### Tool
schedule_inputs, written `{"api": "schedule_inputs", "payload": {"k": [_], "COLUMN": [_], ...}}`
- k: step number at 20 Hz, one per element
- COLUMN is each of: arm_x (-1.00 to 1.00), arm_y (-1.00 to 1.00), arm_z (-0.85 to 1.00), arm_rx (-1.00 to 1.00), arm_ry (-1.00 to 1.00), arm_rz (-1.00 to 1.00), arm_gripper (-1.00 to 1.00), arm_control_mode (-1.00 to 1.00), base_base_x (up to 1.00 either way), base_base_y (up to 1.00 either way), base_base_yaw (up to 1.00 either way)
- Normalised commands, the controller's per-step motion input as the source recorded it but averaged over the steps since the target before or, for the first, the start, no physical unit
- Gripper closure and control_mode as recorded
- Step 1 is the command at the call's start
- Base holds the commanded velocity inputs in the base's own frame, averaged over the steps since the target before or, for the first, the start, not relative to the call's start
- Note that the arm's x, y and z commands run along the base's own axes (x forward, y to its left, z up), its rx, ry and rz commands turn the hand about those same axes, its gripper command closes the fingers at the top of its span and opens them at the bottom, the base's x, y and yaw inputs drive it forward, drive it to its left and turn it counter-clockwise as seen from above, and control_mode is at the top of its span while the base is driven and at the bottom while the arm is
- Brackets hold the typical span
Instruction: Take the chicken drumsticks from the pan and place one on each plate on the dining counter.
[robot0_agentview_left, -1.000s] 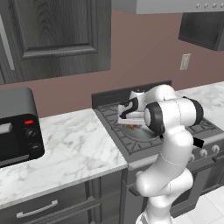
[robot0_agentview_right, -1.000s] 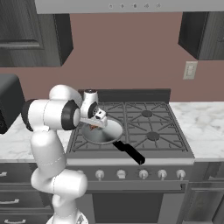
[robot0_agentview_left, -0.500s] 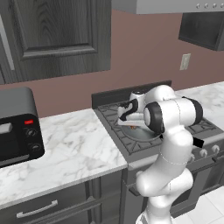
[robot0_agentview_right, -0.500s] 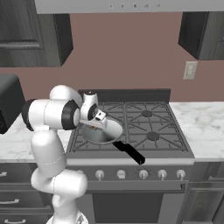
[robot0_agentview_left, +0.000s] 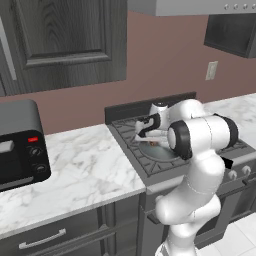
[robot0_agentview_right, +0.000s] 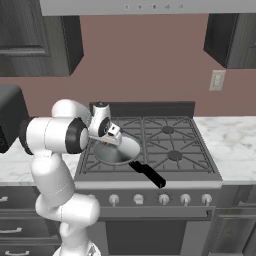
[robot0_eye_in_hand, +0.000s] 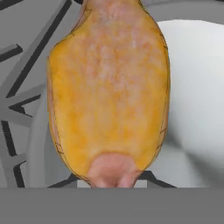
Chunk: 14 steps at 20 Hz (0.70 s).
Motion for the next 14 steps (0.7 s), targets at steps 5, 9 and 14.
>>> {"api": "schedule_inputs", "payload": {"k": [5, 9, 14], "arm_x": [-0.82, -0.94, -0.96], "arm_y": [-0.05, -0.12, -0.13], "arm_z": [0.55, 0.61, 0.54], "arm_rx": [0.00, 0.00, 0.00], "arm_ry": [-0.16, -0.06, 0.00], "arm_rz": [0.09, 0.18, 0.23], "arm_gripper": [1.00, 1.00, 1.00], "arm_control_mode": [-1.00, -1.00, -1.00], "base_base_x": [0.00, 0.00, 0.00], "base_base_y": [0.00, 0.00, 0.00], "base_base_yaw": [0.00, 0.00, 0.00]}}
